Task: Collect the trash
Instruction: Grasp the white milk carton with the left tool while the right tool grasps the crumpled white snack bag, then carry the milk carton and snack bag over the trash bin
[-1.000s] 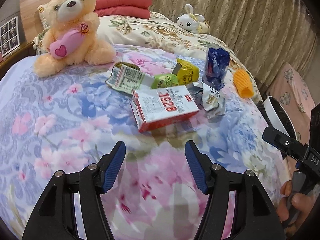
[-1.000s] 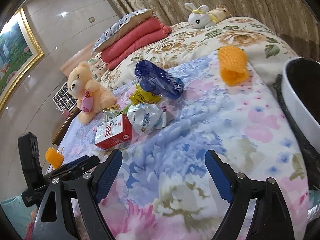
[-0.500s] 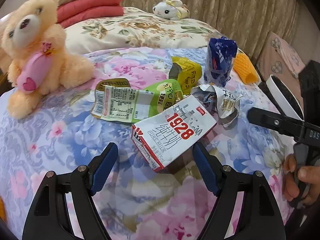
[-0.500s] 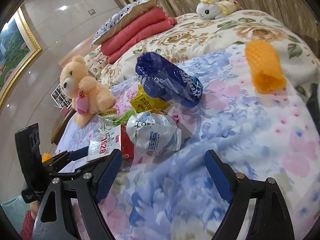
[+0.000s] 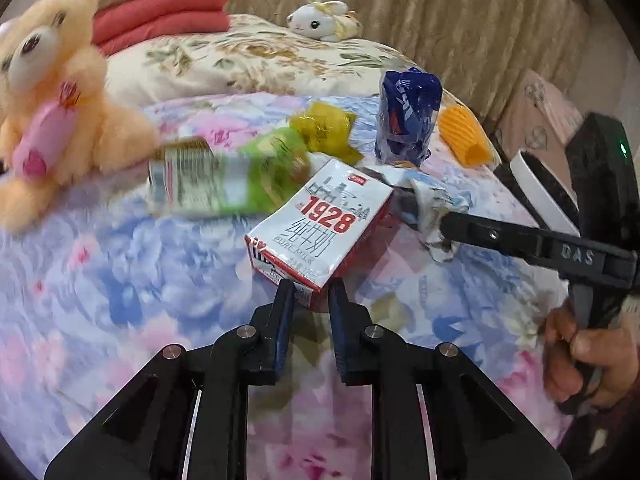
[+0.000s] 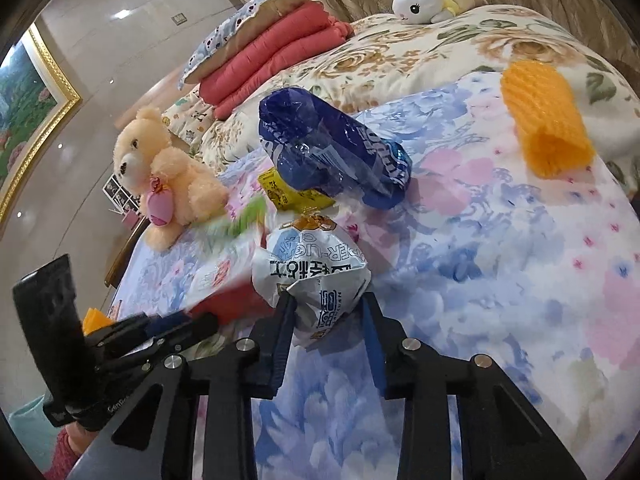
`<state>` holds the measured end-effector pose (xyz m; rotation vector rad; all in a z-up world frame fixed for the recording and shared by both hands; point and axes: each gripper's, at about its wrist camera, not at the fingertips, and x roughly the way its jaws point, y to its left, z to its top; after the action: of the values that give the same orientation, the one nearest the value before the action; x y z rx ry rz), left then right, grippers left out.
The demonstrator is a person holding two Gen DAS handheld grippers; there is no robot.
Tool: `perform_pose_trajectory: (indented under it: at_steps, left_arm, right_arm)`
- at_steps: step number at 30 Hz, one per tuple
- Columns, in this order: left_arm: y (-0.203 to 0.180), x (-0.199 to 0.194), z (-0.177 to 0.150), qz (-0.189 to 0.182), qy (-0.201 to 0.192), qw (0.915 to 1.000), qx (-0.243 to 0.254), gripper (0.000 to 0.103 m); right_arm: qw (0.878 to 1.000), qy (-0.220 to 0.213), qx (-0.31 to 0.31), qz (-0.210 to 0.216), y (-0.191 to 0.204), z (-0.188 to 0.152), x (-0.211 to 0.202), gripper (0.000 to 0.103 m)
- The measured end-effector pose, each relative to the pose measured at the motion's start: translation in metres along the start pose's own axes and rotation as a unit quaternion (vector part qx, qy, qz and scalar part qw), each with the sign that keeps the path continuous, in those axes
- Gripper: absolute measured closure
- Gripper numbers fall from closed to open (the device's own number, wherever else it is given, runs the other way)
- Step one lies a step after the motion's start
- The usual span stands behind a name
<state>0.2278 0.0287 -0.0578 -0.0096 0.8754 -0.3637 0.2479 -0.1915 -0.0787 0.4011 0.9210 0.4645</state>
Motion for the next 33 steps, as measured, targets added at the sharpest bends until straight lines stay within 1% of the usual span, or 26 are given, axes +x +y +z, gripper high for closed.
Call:
perform_pose_trajectory:
  at_steps: [2,7,11,14,16,18,19,20,21,23,25,28,30,31,33]
  left_arm:
    - [-0.007,-0.002,-0.006,0.006,-0.003,1.0,0.003,0.087]
    - [-0.024,-0.014,-0.016,-0.011,-0.016,0.9998,0.002,0.087]
    - [-0.032,-0.026,-0.02,-0.021,-0.028,0.9993,-0.013,0.087]
    - [-0.041,-0.027,-0.022,-0.024,-0.026,0.9993,-0.009,0.087]
    - [-0.046,-0.024,-0.023,-0.012,-0.015,0.9998,-0.004,0.086]
    - [-0.044,-0.018,-0.022,0.003,0.0,1.0,-0.008,0.074]
    - [-0.043,-0.016,-0.022,0.009,0.002,0.9999,-0.009,0.054]
    - [-0.041,-0.016,-0.022,0.015,0.002,0.9998,-0.011,0.03]
    - [-0.038,-0.016,-0.021,0.026,-0.001,0.9996,-0.015,0.025]
    - [-0.035,-0.015,-0.018,0.025,-0.009,0.9996,-0.012,0.023]
    - [-0.035,-0.008,-0.014,0.023,0.0,0.9997,-0.007,0.024]
    - [-0.04,0.003,-0.009,0.021,0.005,0.9997,0.014,0.024]
    - [-0.047,0.004,-0.008,0.007,0.002,0.9995,0.031,0.045]
    - [-0.05,0.005,-0.008,0.002,0.003,0.9993,0.037,0.048]
    - [-0.057,0.002,-0.008,0.002,-0.008,0.9988,0.049,0.048]
  right_arm:
    - [1.0,-0.004,0.002,0.002,-0.002,-0.005,-0.009,0.07]
    - [1.0,-0.014,0.01,0.003,-0.012,-0.013,-0.029,0.07]
    - [1.0,-0.025,0.019,0.002,-0.019,-0.018,-0.046,0.07]
    - [0.999,-0.032,0.02,-0.001,-0.024,-0.024,-0.057,0.07]
    - [0.999,-0.033,0.025,-0.002,-0.029,-0.027,-0.063,0.07]
    - [0.999,-0.033,0.027,-0.004,-0.032,-0.029,-0.067,0.07]
    - [0.999,-0.034,0.028,-0.004,-0.032,-0.03,-0.068,0.07]
    - [0.999,-0.035,0.028,-0.006,-0.033,-0.031,-0.071,0.07]
    - [0.999,-0.037,0.028,-0.007,-0.034,-0.032,-0.074,0.07]
    - [0.999,-0.041,0.028,-0.007,-0.035,-0.034,-0.079,0.07]
    - [0.998,-0.045,0.033,-0.007,-0.037,-0.035,-0.083,0.07]
    - [0.998,-0.047,0.039,-0.01,-0.041,-0.037,-0.085,0.07]
    - [0.998,-0.048,0.043,-0.013,-0.044,-0.038,-0.087,0.07]
    - [0.998,-0.049,0.046,-0.013,-0.046,-0.039,-0.088,0.07]
    - [0.997,-0.052,0.047,-0.015,-0.049,-0.039,-0.091,0.07]
